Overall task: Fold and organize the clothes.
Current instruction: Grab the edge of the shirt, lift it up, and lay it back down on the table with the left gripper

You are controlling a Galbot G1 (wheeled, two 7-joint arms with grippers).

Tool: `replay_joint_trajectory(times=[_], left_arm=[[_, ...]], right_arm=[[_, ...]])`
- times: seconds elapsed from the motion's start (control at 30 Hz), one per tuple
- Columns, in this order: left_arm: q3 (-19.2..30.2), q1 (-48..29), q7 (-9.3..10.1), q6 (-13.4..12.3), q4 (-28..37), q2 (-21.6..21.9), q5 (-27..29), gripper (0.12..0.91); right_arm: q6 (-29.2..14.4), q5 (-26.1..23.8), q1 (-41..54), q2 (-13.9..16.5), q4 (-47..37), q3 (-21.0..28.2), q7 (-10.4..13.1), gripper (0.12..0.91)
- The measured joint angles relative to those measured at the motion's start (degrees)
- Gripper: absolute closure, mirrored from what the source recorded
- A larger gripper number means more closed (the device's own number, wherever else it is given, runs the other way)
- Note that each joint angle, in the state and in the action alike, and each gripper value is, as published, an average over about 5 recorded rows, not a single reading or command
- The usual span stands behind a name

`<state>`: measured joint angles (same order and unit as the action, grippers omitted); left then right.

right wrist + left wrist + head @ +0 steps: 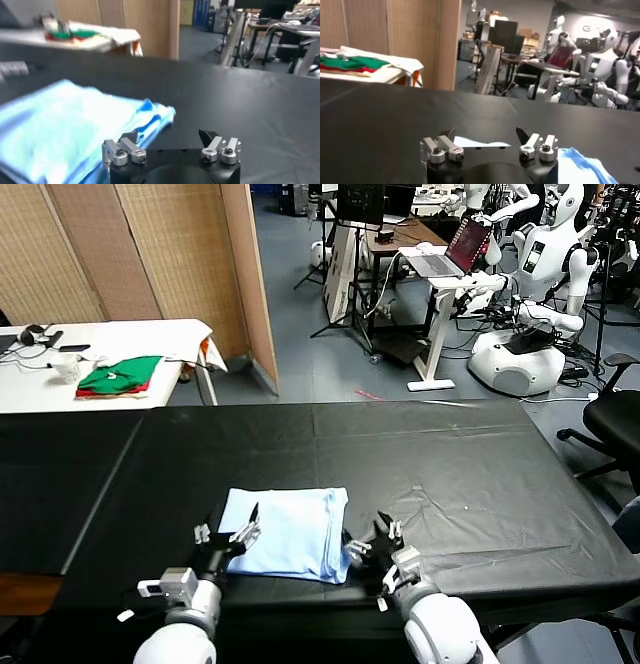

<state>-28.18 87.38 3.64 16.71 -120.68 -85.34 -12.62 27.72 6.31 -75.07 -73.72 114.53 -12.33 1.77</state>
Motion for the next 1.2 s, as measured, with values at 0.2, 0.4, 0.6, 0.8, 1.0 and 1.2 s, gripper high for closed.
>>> replay_joint_trajectory(times=[0.2, 0.4, 0.6, 0.8, 1.0, 1.2], left_arm=[[-1.8, -0.4, -1.52, -0.3, 1.9, -0.7, -5.0, 0.123], [-4.0, -1.7, -2.68, -1.6, 4.9, -0.6, -10.0, 0.123], [-5.9, -2.4, -3.61, -1.3, 7.3, 0.7, -15.3, 0.123], [-7.2, -2.3, -4.21, -0.7, 8.5, 1.4, -19.1, 0.123], [-8.0, -1.6, -5.70, 0.0, 9.0, 1.7, -23.3, 0.125], [-8.5, -1.5, -5.81, 0.8, 9.3, 1.7, -26.2, 0.411]], right_arm=[[-2.7, 6.2, -1.5, -0.9, 3.1, -3.7, 0.1, 0.118], [-4.6, 10.5, -4.2, -0.8, 7.0, -7.6, 0.1, 0.118], [-5.0, 11.0, -5.5, -1.4, 9.0, -9.1, 0.1, 0.118], [-5.0, 11.0, -5.7, -1.7, 9.4, -9.3, 0.2, 0.118], [-5.0, 11.0, -5.9, -1.7, 9.6, -9.5, 0.2, 0.118], [-5.1, 11.0, -5.9, -1.9, 9.7, -9.5, 0.2, 0.118]])
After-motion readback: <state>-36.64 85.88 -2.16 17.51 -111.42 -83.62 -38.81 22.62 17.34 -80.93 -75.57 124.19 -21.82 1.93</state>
